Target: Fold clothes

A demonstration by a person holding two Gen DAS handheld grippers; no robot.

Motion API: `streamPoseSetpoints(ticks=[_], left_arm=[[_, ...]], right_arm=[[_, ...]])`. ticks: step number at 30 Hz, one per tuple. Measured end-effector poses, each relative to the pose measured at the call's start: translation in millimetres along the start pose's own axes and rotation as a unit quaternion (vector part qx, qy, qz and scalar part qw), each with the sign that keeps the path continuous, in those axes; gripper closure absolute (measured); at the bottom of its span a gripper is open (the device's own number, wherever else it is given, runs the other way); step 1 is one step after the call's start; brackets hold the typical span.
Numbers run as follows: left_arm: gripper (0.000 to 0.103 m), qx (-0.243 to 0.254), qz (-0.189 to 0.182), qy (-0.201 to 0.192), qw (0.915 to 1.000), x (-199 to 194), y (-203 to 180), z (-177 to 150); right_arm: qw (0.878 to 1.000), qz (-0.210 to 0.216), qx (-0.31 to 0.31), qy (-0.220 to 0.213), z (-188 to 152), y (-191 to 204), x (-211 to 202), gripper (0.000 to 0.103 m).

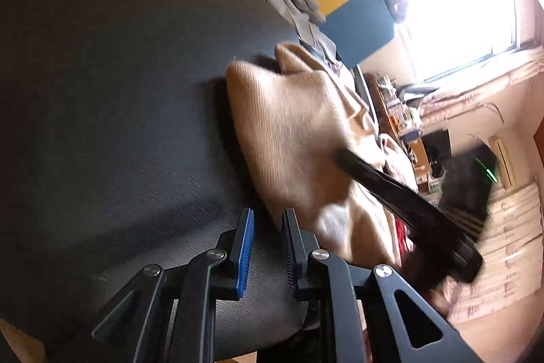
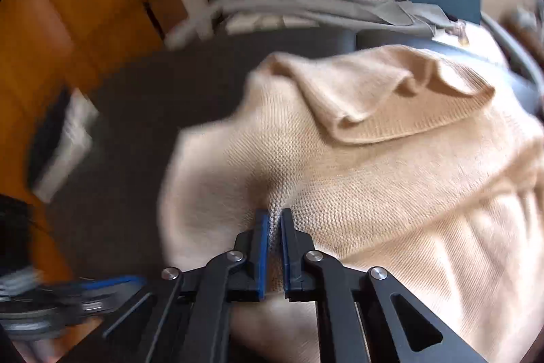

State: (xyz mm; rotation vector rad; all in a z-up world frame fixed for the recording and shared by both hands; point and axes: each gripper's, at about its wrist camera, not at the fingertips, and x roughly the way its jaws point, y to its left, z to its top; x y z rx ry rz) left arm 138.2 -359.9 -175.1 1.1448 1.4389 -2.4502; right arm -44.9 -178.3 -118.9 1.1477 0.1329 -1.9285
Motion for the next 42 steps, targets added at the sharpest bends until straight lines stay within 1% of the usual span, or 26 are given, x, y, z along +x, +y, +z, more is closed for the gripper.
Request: streamPoseSetpoints(ticks=[2,5,7,8,11,12,14,15,17,19,20,22,23,25,26,27,29,30,32,34,35,36,38,39,41,42], left_arm=[[0.087,0.003,0.009,-0.013,0.9999,-8,1,4],[0.087,0.024,0.018,-0.029,0.9991,-20,-6,9],[0.087,0.055,0.016,-0.029,0.9980,-27,-19,10],[0.086,0.079,0.017,-0.027,0.9964,-28,-32,9],[0.086,0.164,0.023,-0.017,0.9860,-28,-75,0],[0.083,0.199,0.023,-0.011,0.9796,-22,-95,-1],[0.082,0.269,0.024,0.003,0.9629,-8,-136,-5],[0.078,0.304,0.029,0.015,0.9521,6,-158,-8],[0.078,0.362,0.053,0.034,0.9301,29,-184,-17],[0.078,0.400,0.075,0.052,0.9121,55,-203,-28],[0.078,0.415,0.081,0.071,0.9035,71,-210,-32],[0.078,0.428,0.089,0.111,0.8924,105,-220,-32],[0.078,0.434,0.095,0.129,0.8865,122,-224,-31],[0.078,0.444,0.131,0.141,0.8754,143,-222,-32],[0.078,0.453,0.142,0.153,0.8665,153,-222,-33],[0.078,0.461,0.156,0.160,0.8587,165,-221,-33],[0.078,0.474,0.189,0.166,0.8440,183,-219,-36],[0.077,0.488,0.192,0.175,0.8333,191,-218,-41],[0.077,0.518,0.197,0.162,0.8167,193,-219,-51],[0.078,0.539,0.201,0.145,0.8049,191,-218,-59],[0.090,0.533,0.200,0.138,0.8107,188,-216,-57],[0.098,0.516,0.196,0.129,0.8236,183,-213,-52],[0.099,0.463,0.167,0.113,0.8634,166,-204,-35],[0.099,0.425,0.146,0.097,0.8880,152,-198,-24],[0.100,0.344,0.099,0.061,0.9318,115,-181,0],[0.100,0.303,0.076,0.042,0.9490,94,-172,12]], right_arm=[[0.997,0.077,0.018,-0.017,-7,5,-21,0.096],[0.991,0.133,0.026,0.010,-28,12,-28,0.096],[0.982,0.179,0.058,0.029,-50,7,-29,0.090],[0.977,0.197,0.076,0.036,-62,3,-31,0.090],[0.972,0.195,0.122,0.038,-92,-12,-44,0.084],[0.974,0.184,0.128,0.034,-99,-16,-52,0.082],[0.975,0.161,0.151,0.019,-113,-28,-72,0.070],[0.977,0.145,0.160,0.005,-116,-34,-83,0.065],[0.979,0.102,0.175,-0.035,-121,-48,-107,0.058],[0.979,0.052,0.186,-0.066,-124,-59,-124,0.050],[0.979,0.023,0.185,-0.079,-125,-62,-130,0.049],[0.982,-0.022,0.166,-0.083,-122,-71,-137,0.049],[0.983,-0.024,0.163,-0.080,-122,-75,-138,0.049],[0.986,-0.038,0.154,-0.056,-128,-78,-125,0.048],[0.987,-0.042,0.149,-0.050,-132,-79,-120,0.047],[0.987,-0.037,0.144,-0.060,-135,-78,-119,0.047],[0.988,-0.020,0.136,-0.075,-141,-77,-119,0.036],[0.988,-0.017,0.131,-0.076,-142,-76,-119,0.035],[0.989,-0.011,0.124,-0.077,-143,-74,-119,0.030],[0.989,-0.002,0.124,-0.081,-143,-74,-118,0.025],[0.989,0.001,0.125,-0.082,-144,-74,-118,0.023],[0.989,0.003,0.124,-0.082,-144,-72,-118,0.022],[0.990,-0.001,0.117,-0.079,-142,-65,-115,0.019],[0.991,-0.005,0.113,-0.078,-142,-61,-113,0.018],[0.991,-0.011,0.107,-0.077,-145,-56,-114,0.018],[0.991,-0.013,0.104,-0.077,-146,-56,-114,0.018]])
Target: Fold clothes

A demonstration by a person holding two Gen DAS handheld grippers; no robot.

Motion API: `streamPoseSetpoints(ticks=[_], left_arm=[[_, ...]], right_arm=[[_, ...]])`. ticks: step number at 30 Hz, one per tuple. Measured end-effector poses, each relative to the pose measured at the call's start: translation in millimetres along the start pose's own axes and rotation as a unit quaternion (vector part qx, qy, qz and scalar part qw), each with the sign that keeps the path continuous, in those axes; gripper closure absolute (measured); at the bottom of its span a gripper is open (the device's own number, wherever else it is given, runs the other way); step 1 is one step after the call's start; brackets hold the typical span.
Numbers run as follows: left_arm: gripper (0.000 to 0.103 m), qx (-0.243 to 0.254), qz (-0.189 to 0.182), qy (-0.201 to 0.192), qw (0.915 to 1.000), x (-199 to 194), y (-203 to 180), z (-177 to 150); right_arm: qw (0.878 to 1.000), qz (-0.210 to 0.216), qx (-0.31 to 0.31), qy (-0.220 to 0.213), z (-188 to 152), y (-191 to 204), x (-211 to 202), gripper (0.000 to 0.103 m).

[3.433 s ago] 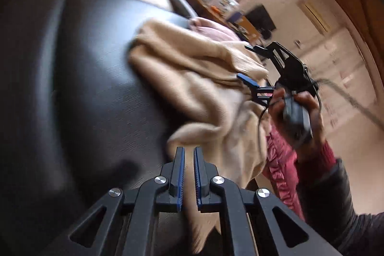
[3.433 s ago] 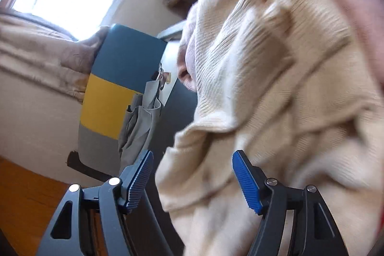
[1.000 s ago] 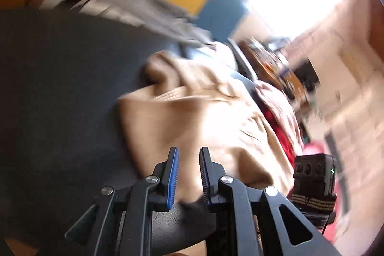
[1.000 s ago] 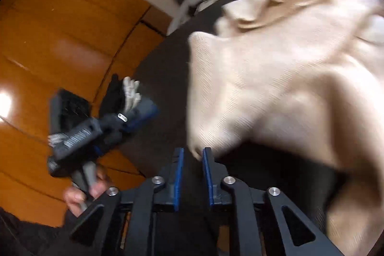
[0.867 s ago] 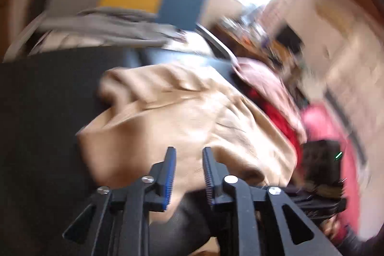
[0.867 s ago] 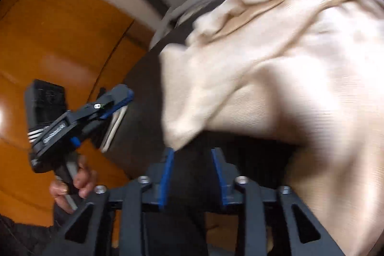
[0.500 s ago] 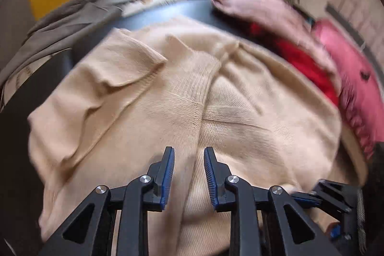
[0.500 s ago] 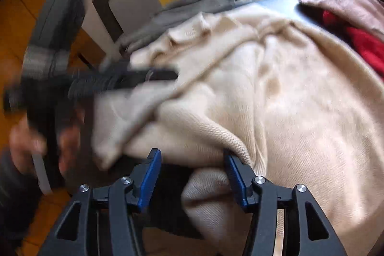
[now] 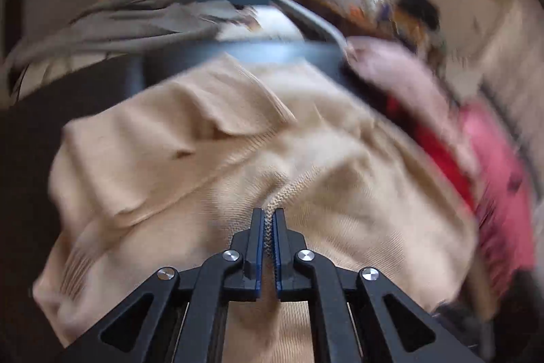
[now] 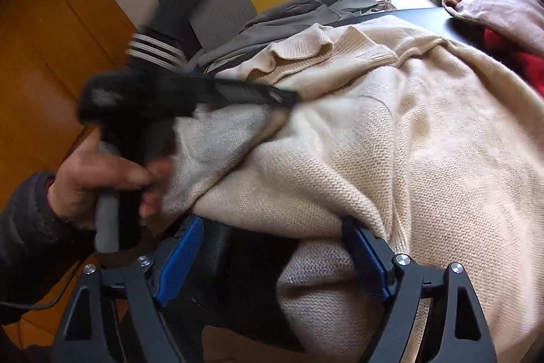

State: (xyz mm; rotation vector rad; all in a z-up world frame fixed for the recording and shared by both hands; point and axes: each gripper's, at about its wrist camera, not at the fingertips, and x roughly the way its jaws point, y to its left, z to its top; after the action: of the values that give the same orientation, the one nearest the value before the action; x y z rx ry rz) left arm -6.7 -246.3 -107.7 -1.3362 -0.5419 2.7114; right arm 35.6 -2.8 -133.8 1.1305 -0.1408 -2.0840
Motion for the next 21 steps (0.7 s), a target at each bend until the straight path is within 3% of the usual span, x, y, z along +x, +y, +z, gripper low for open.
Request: streamPoseSetpoints(ticks=[3,7,10,14,16,19,21], left_arm=[[0.100,-0.081,-0.022,-0.061,0.9946,-63,44,-7],[0.100,-0.158,-0.017,-0.120,0.9800,-134,97,-41],[0.100,-0.207,0.009,-0.138,0.9685,-171,138,-73],[0.100,-0.271,0.056,-0.128,0.9524,-187,191,-127],[0.100,-0.327,0.078,-0.125,0.9333,-193,217,-156],[0.099,-0.429,0.089,-0.126,0.8902,-204,258,-199],[0.101,-0.464,0.107,-0.144,0.8673,-219,274,-217]], right_arm=[[1.000,-0.005,-0.004,0.000,-3,3,-2,0.017],[1.000,-0.019,-0.019,0.004,-3,12,7,0.010],[0.998,-0.041,-0.047,0.012,-4,25,16,0.005],[0.994,-0.072,-0.080,0.025,-4,36,28,0.000],[0.991,-0.091,-0.097,0.034,-2,41,35,0.000],[0.988,-0.103,-0.107,0.046,1,43,41,0.000],[0.989,-0.092,-0.101,0.052,7,43,38,0.000]])
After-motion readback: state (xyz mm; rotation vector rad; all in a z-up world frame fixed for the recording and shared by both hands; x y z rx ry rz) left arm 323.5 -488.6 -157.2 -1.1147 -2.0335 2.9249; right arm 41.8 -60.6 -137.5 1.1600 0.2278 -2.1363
